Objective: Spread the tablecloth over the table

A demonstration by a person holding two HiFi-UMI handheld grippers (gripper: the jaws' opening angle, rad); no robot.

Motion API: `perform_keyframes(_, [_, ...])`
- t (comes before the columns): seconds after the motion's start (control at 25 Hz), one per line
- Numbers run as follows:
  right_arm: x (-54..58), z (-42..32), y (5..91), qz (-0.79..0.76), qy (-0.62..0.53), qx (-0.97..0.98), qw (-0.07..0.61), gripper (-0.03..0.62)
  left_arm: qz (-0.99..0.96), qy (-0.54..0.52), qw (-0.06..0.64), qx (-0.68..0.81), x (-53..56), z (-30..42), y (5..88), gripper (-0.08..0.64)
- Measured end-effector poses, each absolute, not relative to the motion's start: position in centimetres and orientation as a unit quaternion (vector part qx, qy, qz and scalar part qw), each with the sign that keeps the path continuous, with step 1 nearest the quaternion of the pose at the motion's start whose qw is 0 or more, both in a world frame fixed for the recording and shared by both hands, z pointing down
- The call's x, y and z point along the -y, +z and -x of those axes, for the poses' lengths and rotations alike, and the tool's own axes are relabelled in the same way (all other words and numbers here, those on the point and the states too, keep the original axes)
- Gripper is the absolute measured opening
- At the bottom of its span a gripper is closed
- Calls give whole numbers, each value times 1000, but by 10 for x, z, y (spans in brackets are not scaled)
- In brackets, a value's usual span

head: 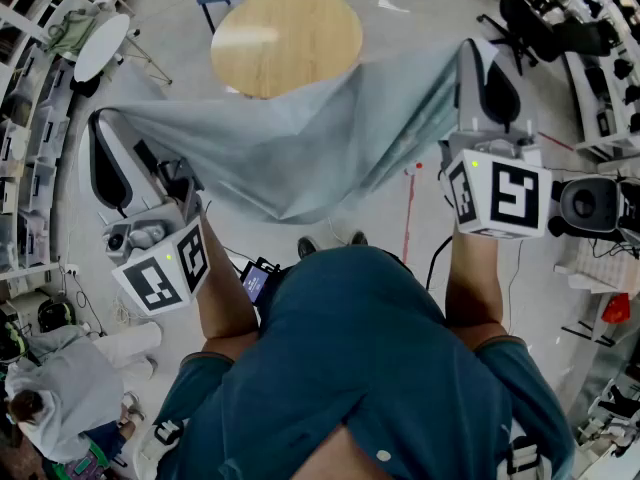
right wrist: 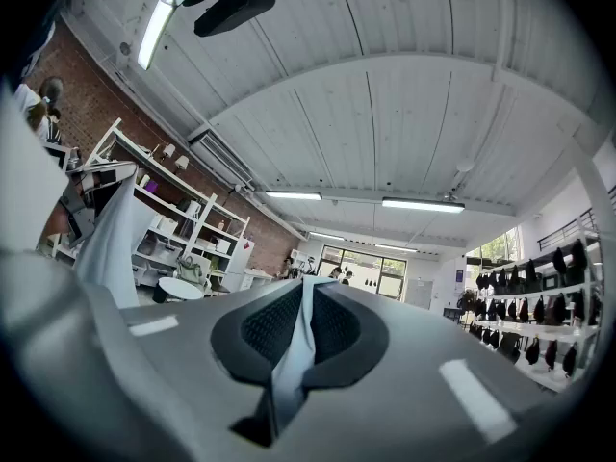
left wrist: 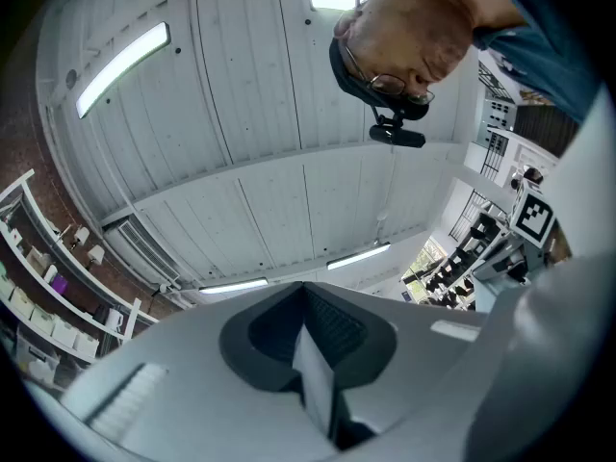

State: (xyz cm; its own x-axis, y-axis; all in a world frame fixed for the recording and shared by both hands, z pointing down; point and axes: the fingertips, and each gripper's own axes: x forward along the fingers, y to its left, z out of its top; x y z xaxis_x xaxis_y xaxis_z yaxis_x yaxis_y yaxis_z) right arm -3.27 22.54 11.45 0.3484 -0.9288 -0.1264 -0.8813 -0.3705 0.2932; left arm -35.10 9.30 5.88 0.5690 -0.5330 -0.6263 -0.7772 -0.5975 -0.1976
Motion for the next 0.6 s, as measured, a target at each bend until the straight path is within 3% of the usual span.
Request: perform_keyframes(0.6, [-224,32,111,-832,-137,532,77,12,850,266,232,-391,-78,375,59,0])
